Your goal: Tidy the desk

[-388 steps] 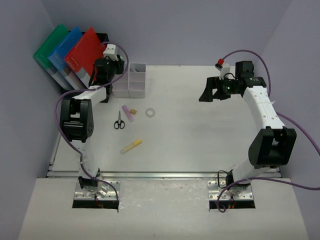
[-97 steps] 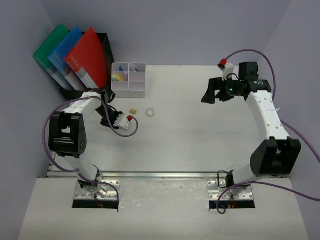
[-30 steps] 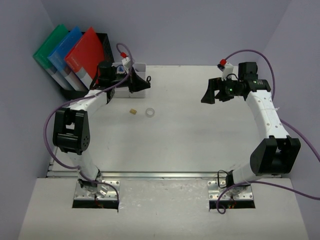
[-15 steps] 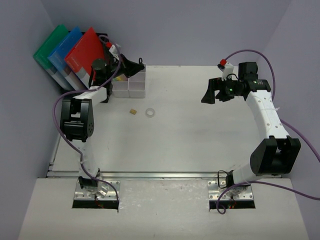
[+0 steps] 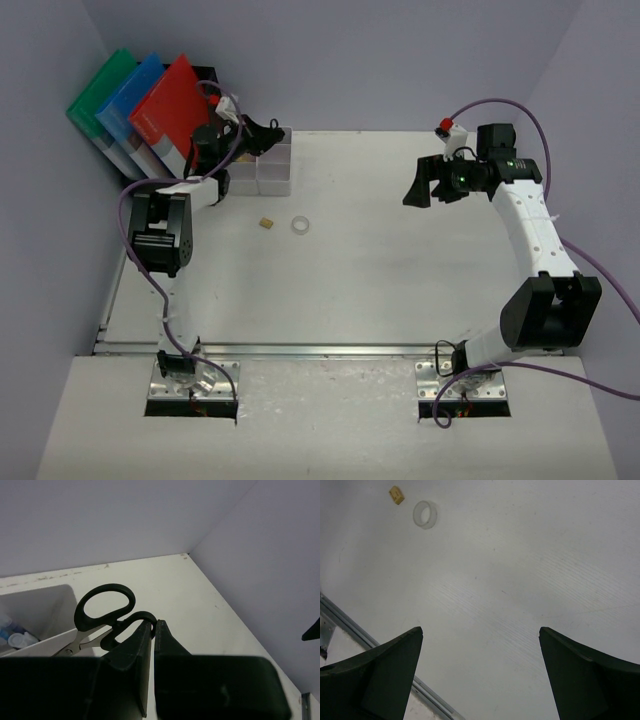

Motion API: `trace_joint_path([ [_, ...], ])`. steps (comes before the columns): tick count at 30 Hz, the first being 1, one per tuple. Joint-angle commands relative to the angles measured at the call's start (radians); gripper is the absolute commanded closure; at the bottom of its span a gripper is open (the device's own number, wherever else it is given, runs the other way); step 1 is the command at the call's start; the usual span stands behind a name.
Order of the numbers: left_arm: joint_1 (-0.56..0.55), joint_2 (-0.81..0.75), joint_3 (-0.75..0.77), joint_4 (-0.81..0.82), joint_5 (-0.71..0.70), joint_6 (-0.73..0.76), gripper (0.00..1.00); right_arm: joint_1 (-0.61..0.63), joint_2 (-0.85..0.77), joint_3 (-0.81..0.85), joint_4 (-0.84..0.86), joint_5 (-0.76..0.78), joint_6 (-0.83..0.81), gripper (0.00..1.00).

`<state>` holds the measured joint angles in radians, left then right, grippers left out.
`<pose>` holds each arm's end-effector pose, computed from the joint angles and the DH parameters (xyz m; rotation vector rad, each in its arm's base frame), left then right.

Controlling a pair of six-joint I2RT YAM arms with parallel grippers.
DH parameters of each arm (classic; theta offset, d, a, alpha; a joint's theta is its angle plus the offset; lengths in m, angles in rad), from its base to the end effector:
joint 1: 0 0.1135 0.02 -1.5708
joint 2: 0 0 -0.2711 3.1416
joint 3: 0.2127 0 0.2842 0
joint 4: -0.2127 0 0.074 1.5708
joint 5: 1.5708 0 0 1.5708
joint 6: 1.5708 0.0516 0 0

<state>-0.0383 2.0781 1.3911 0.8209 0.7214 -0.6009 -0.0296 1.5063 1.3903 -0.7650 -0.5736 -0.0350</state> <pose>0.5146 -0.0538 0.2357 0.1957 1.5453 -1.0261 0.3607 0.0173 0.3210 -0.2562 2.3571 0.6677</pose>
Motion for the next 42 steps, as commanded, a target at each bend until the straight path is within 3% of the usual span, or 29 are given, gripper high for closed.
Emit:
trace_joint_path([
  [1,0.0,0.015,0.011,-0.05,-0.173,-0.026,1.0,-0.003,0.003,0.039,0.018,0.015,-0.021,0.01],
  [12,-0.013,0.05,-0.027,0.003,-0.295,-0.07,0.98,-0.004,0.009,0.041,0.004,0.014,-0.022,0.01],
  [14,-0.016,0.052,-0.026,0.004,-0.291,-0.072,0.82,-0.003,0.011,0.044,0.004,0.014,-0.022,0.01],
  [18,-0.021,0.045,-0.02,-0.006,-0.275,-0.068,0.61,-0.003,0.014,0.05,0.001,0.015,-0.022,0.01],
  [20,-0.021,0.022,-0.023,-0.02,-0.269,-0.055,0.55,-0.003,0.014,0.05,0.003,0.014,-0.022,0.01],
  [25,-0.022,-0.075,-0.041,-0.112,-0.238,0.04,0.53,-0.004,0.009,0.042,0.007,0.006,-0.02,0.01],
  [29,-0.039,-0.181,-0.049,-0.285,-0.22,0.248,0.58,-0.003,0.006,0.038,0.009,0.003,-0.017,0.01],
  [32,-0.114,-0.231,0.023,-0.689,-0.282,0.618,0.62,-0.003,0.011,0.036,0.01,-0.005,-0.017,0.01],
  [36,-0.218,-0.224,0.047,-1.031,-0.44,0.93,0.6,-0.003,0.018,0.043,0.007,-0.011,-0.017,0.01],
  [42,-0.299,-0.125,0.115,-1.315,-0.531,1.006,0.54,-0.003,0.029,0.055,0.003,-0.019,-0.014,0.01],
])
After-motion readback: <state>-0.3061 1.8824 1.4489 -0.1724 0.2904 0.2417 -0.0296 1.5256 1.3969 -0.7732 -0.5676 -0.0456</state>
